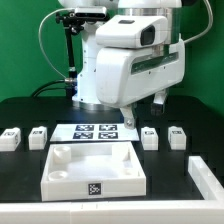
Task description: Assemble one leg
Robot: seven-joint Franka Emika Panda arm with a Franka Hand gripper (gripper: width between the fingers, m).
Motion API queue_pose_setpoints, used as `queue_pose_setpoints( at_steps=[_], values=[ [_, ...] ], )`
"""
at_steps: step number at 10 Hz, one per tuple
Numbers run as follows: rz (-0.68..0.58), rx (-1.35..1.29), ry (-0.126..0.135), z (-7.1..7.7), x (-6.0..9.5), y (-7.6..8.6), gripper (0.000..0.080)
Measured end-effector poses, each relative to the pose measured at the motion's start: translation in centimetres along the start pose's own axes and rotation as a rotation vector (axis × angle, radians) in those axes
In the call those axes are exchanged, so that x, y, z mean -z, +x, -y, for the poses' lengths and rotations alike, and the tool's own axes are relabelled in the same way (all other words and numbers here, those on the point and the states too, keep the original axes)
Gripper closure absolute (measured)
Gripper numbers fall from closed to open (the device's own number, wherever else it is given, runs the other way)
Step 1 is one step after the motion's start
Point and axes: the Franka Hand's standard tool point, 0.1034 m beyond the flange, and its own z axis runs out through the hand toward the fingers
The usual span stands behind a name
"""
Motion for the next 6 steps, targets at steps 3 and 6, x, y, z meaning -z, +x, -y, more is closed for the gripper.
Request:
queue_pose_setpoints(
  at_steps=[3,6],
  values=[
    [0.014,0.24,0.012,2.4,-1.3,-4.0,0.015],
    [-0.001,0.695,0.015,5.2,-4.8,-11.1,0.015]
  ],
)
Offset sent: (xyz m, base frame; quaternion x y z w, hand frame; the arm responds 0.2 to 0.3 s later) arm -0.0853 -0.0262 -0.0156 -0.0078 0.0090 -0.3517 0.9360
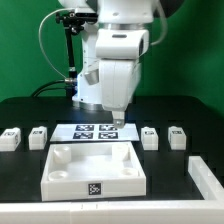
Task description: Assemble one leg
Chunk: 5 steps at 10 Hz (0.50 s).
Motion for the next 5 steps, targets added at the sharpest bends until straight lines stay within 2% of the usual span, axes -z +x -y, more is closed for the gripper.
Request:
queue_pose_setpoints(
  at_steps=[1,2,3,5],
  values=[
    [-0.012,0.023,-0.001,0.7,-2.0,-1.1,0.015],
    [-0.023,0.003,0.009,1.1,-4.1,-1.6,0.015],
    [-0.029,-0.006,0.028,1.3,-5.3,-1.8,0.015],
    [-0.034,-0.025,0.026,1.3,-6.2,-2.7,0.015]
  ],
)
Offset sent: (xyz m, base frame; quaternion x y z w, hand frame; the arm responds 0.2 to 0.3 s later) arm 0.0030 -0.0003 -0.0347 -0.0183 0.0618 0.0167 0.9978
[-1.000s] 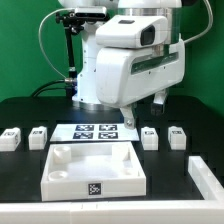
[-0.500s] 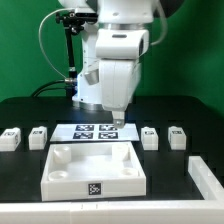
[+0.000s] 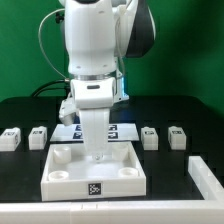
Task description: Assemble one leg
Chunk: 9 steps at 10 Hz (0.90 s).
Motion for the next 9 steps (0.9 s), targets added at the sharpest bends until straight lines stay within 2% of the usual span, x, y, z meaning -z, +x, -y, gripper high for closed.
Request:
queue_pose_setpoints(
  at_steps=[1,5,6,7,9],
  values=[
    [0.0,-0.002,0.001,0.04,-0.01,0.02,0.015],
    [0.0,-0.004,0.002,0.1,-0.06,-0.09,0.0686],
    [0.001,-0.004,-0.002,0.0,0.0,-0.09,0.0686],
    [0.001,-0.005,-0.006,-0.08,0.04,-0.13,0.074],
    [0.001,-0.005,-0.009,-0.13,0.06,-0.14,0.074]
  ],
)
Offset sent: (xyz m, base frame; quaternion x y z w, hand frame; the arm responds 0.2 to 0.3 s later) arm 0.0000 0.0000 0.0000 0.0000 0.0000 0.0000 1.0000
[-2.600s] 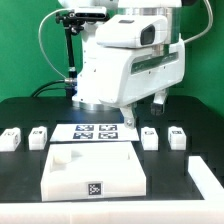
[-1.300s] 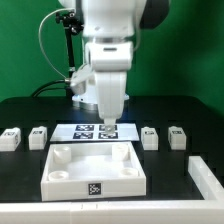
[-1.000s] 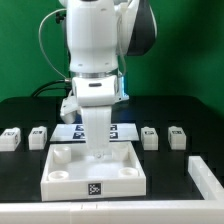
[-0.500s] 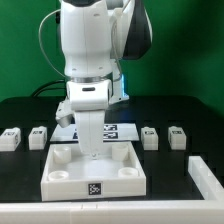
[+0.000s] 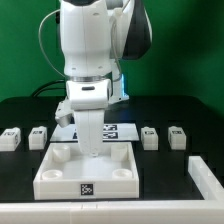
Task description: Assemble one leg
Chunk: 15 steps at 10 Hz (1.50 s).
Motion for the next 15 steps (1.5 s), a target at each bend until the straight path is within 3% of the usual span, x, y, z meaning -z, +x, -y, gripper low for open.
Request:
queue_pose_setpoints(
  at_steps=[3,6,8,9,11,14,15],
  values=[
    [-0.001,-0.004,-0.005,-0.2,0.0,0.3,0.074],
    [-0.041,0.012,-0.033,-2.9,0.2,6.4,0.074],
    [-0.074,0.02,-0.045,-6.1,0.0,9.9,0.074],
    [-0.071,-0.007,-0.02,-6.1,-0.1,9.9,0.074],
    [-0.067,0.005,0.004,-6.1,-0.1,9.9,0.0739],
    [-0.073,0.02,0.004,-6.1,-0.2,9.8,0.0739],
    [-0.073,0.019,0.004,-6.1,-0.2,9.8,0.0563]
  ],
)
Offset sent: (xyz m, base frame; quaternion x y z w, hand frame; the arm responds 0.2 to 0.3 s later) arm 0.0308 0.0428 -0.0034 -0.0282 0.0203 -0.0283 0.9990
